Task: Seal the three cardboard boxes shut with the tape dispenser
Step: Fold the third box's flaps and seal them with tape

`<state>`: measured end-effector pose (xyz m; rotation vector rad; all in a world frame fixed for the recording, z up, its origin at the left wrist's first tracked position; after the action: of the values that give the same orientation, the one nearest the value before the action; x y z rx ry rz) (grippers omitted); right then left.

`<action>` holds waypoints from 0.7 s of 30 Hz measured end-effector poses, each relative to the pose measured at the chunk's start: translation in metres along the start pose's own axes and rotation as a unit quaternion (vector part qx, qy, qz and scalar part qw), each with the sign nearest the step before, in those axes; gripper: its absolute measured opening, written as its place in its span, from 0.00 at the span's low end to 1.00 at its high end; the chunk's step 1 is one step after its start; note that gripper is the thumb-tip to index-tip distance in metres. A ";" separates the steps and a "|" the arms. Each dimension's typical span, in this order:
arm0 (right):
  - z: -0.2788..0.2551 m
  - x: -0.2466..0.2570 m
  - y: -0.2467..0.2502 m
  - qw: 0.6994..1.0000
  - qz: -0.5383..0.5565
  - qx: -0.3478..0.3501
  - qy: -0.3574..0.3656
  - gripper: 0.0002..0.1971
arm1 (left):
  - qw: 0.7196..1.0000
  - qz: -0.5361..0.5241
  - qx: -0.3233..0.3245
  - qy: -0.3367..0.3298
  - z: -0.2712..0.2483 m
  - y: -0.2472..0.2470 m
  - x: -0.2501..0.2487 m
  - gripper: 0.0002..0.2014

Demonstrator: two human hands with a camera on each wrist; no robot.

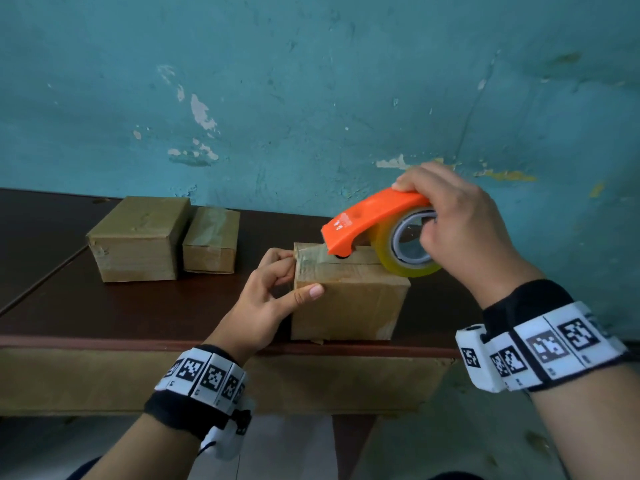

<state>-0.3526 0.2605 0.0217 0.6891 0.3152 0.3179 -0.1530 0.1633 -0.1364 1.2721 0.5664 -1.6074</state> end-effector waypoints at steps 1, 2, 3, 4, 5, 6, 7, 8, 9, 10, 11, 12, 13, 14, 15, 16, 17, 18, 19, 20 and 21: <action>-0.010 -0.012 0.003 1.000 -0.006 -0.002 -0.013 0.29 | 1.000 -0.001 0.002 -0.001 0.000 -0.001 0.000 0.22; -0.020 -0.025 0.004 0.999 -0.008 -0.002 -0.031 0.29 | 1.000 0.001 0.005 0.001 0.000 -0.001 0.000 0.22; -0.032 -0.036 0.003 0.999 -0.007 0.000 -0.050 0.29 | 1.000 0.004 0.004 0.002 0.000 -0.002 0.000 0.23; -0.042 -0.044 0.001 0.998 -0.003 0.001 -0.067 0.30 | 1.000 0.004 0.003 0.004 -0.001 -0.002 0.000 0.23; -0.052 -0.048 -0.003 0.997 0.002 -0.001 -0.081 0.29 | 1.000 0.002 0.005 0.004 -0.001 -0.002 -0.001 0.22; -0.059 -0.049 -0.007 0.996 0.005 -0.005 -0.091 0.29 | 1.000 0.001 0.007 0.002 -0.002 -0.003 -0.003 0.20; -0.065 -0.050 -0.010 0.995 0.008 -0.008 -0.099 0.29 | 1.000 0.001 0.009 0.001 -0.003 -0.003 -0.003 0.19; -0.069 -0.049 -0.013 0.994 0.009 -0.012 -0.105 0.28 | 1.000 0.000 0.011 0.001 -0.003 -0.004 -0.004 0.18; -0.073 -0.049 -0.014 0.994 0.011 -0.015 -0.109 0.28 | 1.000 0.000 0.012 0.004 -0.003 -0.004 -0.004 0.18; -0.075 -0.048 -0.015 0.993 0.012 -0.016 -0.114 0.28 | 1.000 0.000 0.012 0.005 -0.003 -0.004 -0.004 0.19; -0.078 -0.048 -0.017 0.993 0.012 -0.014 -0.119 0.28 | 1.000 0.002 0.010 0.006 -0.003 -0.004 -0.004 0.19; -0.080 -0.049 -0.018 0.992 0.012 -0.011 -0.124 0.29 | 1.000 0.004 0.007 0.008 -0.003 -0.004 -0.003 0.20; -0.081 -0.049 -0.019 0.992 0.012 -0.010 -0.127 0.31 | 1.000 0.004 0.006 0.009 -0.003 -0.004 -0.004 0.20; -0.082 -0.049 -0.020 0.992 0.012 -0.010 -0.129 0.33 | 1.000 0.004 0.006 0.009 -0.004 -0.004 -0.004 0.20; -0.083 -0.048 -0.021 0.991 0.012 -0.011 -0.130 0.35 | 1.000 0.002 0.005 0.010 -0.004 -0.004 -0.003 0.20; -0.084 -0.047 -0.022 0.991 0.013 -0.012 -0.131 0.37 | 1.000 0.000 0.004 0.012 -0.004 -0.004 -0.003 0.20; -0.085 -0.047 -0.022 0.991 0.017 -0.015 -0.132 0.38 | 1.000 0.000 0.001 0.012 -0.005 -0.004 -0.003 0.21; -0.086 -0.046 -0.023 0.991 0.022 -0.018 -0.133 0.39 | 1.000 0.005 -0.004 0.011 -0.006 -0.003 -0.004 0.21; -0.086 -0.045 -0.023 0.990 0.025 -0.020 -0.134 0.39 | 1.000 0.014 -0.010 0.008 -0.007 -0.003 -0.005 0.22; -0.087 -0.044 -0.023 0.991 0.025 -0.021 -0.133 0.38 | 1.000 0.022 -0.014 0.007 -0.008 -0.003 -0.005 0.23; -0.086 -0.043 -0.023 0.991 0.025 -0.021 -0.130 0.38 | 1.000 0.024 -0.014 0.010 -0.008 -0.003 -0.006 0.22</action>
<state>-0.4207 0.2761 -0.0484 0.6886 0.0436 0.2782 -0.1522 0.1734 -0.1344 1.2733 0.5643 -1.5432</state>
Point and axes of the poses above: each hand's wrist, its own z-axis towards the middle knuckle, its own y-axis out of the back of the hand, x = y × z, the point moved 9 cm from there along z, towards the middle knuckle, and after that the axes turned 12 degrees about y, right-handed, at the moved point
